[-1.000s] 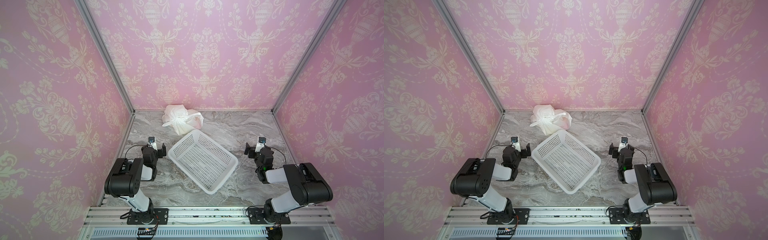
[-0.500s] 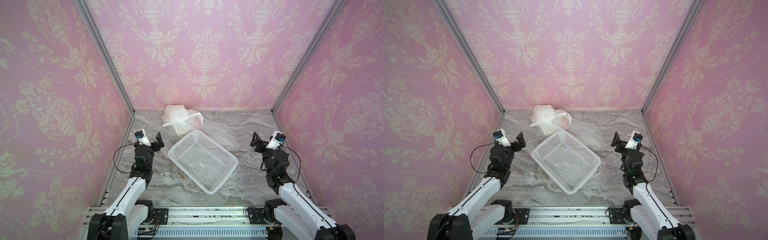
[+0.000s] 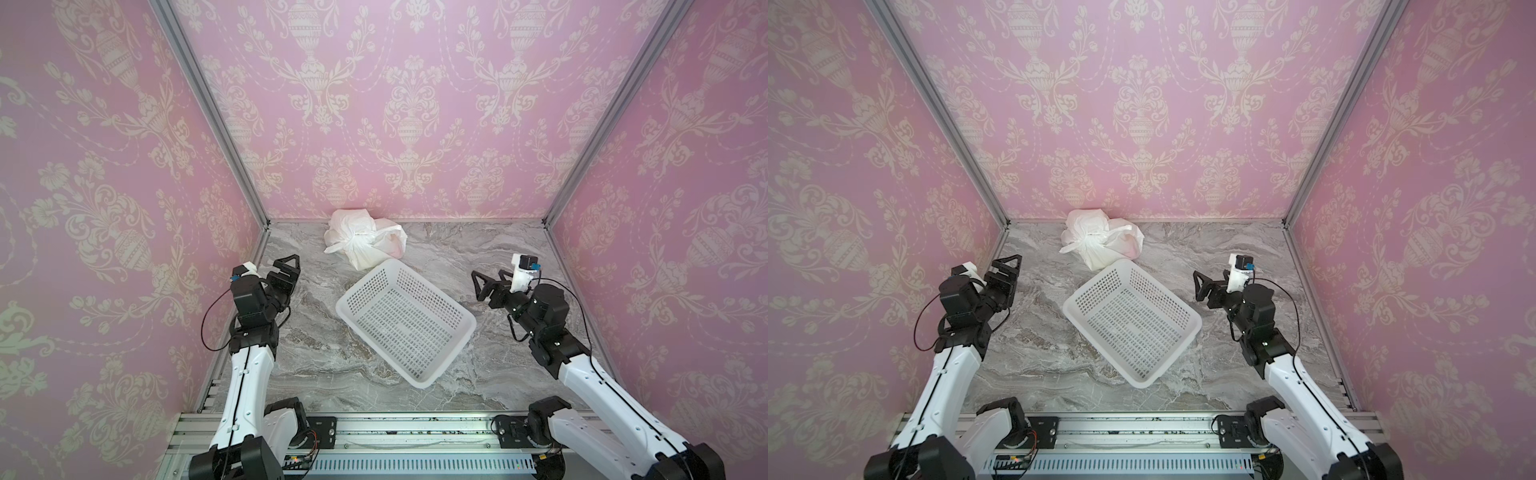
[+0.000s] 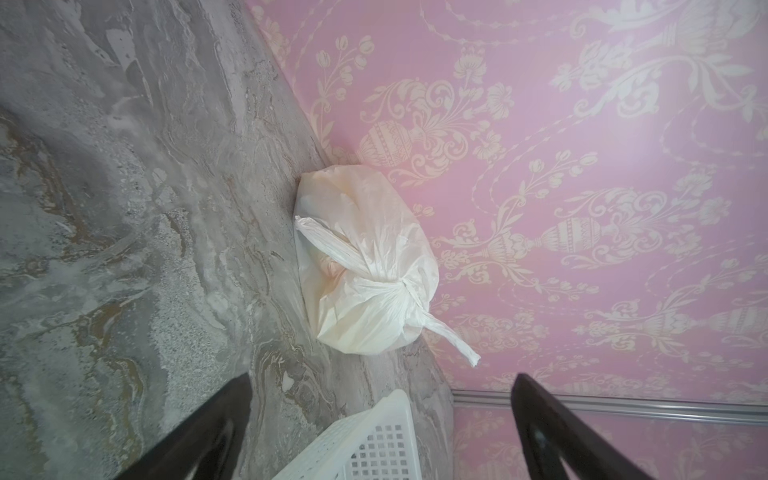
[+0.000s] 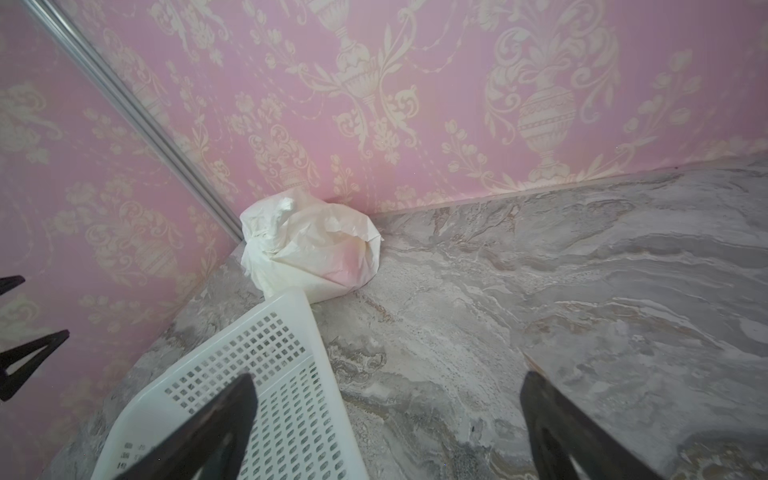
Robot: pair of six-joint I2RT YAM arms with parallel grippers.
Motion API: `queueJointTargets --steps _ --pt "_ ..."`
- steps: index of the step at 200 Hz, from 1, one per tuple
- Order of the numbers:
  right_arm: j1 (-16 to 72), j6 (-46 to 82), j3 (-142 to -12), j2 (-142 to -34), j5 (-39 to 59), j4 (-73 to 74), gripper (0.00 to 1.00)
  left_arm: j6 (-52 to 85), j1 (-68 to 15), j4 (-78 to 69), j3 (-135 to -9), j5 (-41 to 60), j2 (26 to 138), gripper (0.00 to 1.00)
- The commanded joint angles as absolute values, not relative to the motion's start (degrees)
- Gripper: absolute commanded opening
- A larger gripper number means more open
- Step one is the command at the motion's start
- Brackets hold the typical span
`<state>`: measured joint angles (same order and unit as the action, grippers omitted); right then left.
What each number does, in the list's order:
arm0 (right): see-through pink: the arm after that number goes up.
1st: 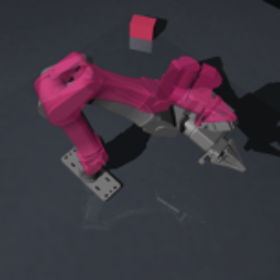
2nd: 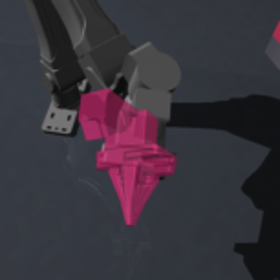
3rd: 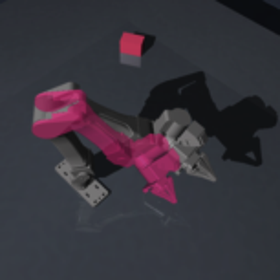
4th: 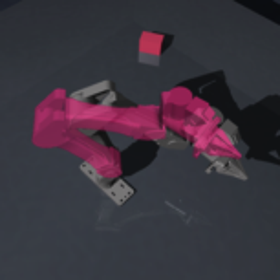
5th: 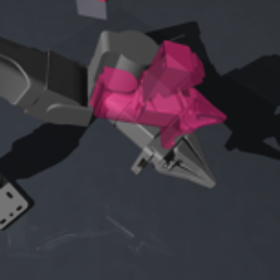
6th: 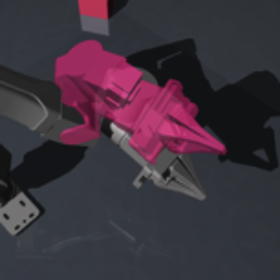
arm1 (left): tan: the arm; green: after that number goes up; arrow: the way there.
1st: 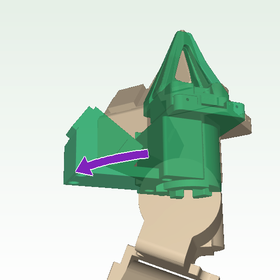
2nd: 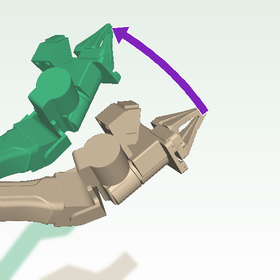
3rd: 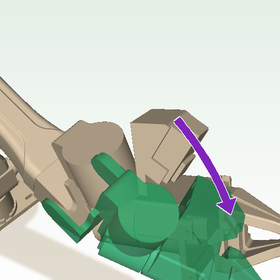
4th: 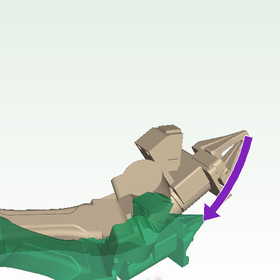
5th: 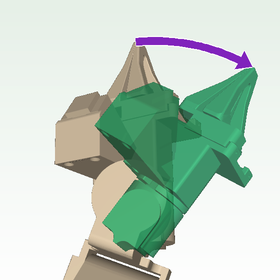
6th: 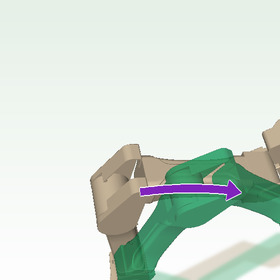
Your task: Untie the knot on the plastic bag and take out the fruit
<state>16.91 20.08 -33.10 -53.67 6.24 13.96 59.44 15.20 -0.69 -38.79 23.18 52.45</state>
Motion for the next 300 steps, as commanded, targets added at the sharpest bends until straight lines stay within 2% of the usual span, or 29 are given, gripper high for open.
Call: queueJointTargets --steps 1,27,50,76,149,186,218,300 --pt "21.5 15.9 -40.1 -58.0 6.6 4.8 1.00 48.2 13.9 11.6 -41.2 17.6 45.3 0.99" --pt "25.3 14.9 -46.6 -64.5 4.3 -2.2 1.00 46.3 13.9 3.0 -30.9 15.9 42.5 0.99" --pt "28.5 13.0 -50.0 -69.5 1.4 -5.3 1.00 46.1 13.2 2.5 -31.9 19.2 45.2 0.99" --pt "31.4 11.3 -55.5 -76.2 -1.4 -10.4 1.00 45.6 12.4 2.2 -30.7 17.5 45.0 0.99" --pt "32.4 10.6 -70.3 -96.1 -4.1 -20.5 0.98 42.9 11.1 3.7 -31.5 15.6 45.3 0.99" --pt "32.2 11.2 -72.6 -99.7 -6.1 -21.2 0.84 42.8 10.8 3.8 -32.2 16.3 46.8 0.99" --pt "30.3 12.7 -73.3 -101.2 -6.3 -21.8 0.57 42.5 10.6 4.2 -32.4 16.2 46.4 0.99" --pt "17.6 19.4 -60.8 -91.2 -4.7 -16.3 0.29 42.1 10.4 5.0 -32.9 15.8 46.6 0.99"
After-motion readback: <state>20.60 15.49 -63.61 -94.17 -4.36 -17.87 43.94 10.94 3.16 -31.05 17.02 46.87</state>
